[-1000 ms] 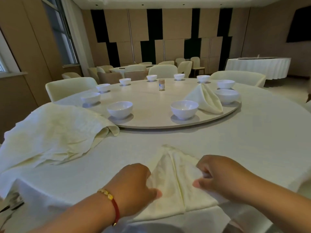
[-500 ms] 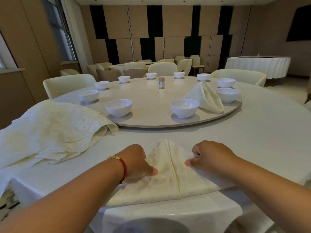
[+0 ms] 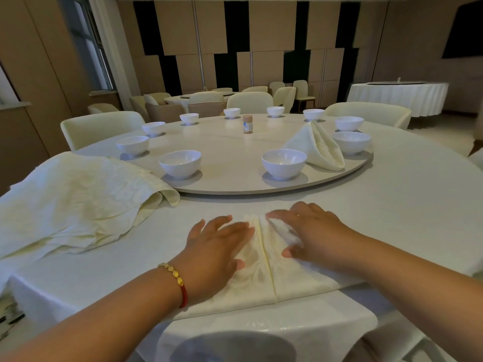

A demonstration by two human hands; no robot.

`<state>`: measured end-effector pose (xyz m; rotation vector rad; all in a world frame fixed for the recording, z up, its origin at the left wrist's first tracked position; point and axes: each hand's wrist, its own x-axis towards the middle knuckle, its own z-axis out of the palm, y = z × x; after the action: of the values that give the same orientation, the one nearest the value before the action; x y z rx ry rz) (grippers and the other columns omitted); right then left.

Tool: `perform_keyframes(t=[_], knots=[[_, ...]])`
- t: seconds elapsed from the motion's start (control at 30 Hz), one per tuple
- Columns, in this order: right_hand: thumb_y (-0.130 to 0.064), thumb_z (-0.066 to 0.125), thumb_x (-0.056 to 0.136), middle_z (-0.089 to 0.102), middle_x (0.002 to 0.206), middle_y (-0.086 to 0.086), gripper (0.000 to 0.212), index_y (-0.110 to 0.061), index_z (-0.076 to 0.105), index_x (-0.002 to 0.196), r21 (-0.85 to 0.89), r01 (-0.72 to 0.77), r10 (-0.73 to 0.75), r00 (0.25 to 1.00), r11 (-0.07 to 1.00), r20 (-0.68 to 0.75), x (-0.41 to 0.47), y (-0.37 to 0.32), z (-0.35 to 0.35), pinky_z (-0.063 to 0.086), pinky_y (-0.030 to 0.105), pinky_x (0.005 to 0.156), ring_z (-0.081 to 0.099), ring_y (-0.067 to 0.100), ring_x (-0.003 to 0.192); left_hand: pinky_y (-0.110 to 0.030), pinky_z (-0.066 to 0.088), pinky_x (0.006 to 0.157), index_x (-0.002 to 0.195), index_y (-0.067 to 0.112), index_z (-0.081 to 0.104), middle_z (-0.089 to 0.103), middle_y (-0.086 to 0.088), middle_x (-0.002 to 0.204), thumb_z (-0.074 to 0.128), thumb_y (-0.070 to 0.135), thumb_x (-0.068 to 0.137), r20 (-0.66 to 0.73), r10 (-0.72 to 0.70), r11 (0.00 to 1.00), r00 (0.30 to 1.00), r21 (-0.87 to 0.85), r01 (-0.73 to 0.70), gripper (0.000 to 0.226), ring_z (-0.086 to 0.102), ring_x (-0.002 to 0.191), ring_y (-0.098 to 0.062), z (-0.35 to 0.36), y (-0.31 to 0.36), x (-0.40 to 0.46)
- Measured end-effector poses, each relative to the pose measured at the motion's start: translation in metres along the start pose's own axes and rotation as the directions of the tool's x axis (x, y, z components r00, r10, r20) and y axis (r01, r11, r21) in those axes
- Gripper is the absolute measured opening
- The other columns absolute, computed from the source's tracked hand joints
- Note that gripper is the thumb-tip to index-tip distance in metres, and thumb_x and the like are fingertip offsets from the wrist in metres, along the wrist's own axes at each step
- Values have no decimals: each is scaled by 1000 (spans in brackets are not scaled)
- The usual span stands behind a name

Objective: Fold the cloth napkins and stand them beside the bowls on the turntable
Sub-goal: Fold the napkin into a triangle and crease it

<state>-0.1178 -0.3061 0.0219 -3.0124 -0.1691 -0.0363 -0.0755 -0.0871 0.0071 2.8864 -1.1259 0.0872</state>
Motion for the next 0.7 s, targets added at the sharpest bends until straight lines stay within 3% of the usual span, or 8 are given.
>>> perform_keyframes(t=[0.1,0.33,0.53,0.63,0.7], knots=[[-44,48,96,23,149,-6,60,-55,14,145,-64,96,-88,989,993,123,9,9,4,23,36,108,20,18,136,-48,-12,117,150,43,9,5,26,157,24,35,104,160,45,999,986,18,-48,49,-13,145,-6,8,-5,2],[-46,29,102,-1,159,-12,49,-59,6,144,-146,210,-153,932,967,329,20,21,4,10,39,117,-2,17,145,-48,-19,114,149,43,13,12,25,156,14,44,103,288,47,991,957,-134,-8,46,-7,145,0,-7,-3,10],[-47,29,102,3,159,-12,49,-57,8,145,-153,246,-169,904,957,393,28,22,0,11,37,117,1,16,145,-54,-19,112,148,47,12,14,18,158,9,52,99,289,73,996,954,37,-87,50,-3,146,-8,-12,9,11],[-45,35,101,17,154,-10,43,-55,28,142,-85,245,-199,910,966,363,36,21,-6,15,36,117,12,16,142,-53,-20,112,148,48,11,12,15,159,7,57,96,277,78,990,958,90,-106,53,-2,146,-8,-9,12,9],[-44,41,99,35,141,-6,35,-47,45,134,43,255,-257,935,966,243,49,19,-8,25,38,114,28,16,133,-52,-19,113,149,47,10,11,14,159,6,59,94,279,71,989,958,108,-105,56,-1,146,-9,-8,12,9]])
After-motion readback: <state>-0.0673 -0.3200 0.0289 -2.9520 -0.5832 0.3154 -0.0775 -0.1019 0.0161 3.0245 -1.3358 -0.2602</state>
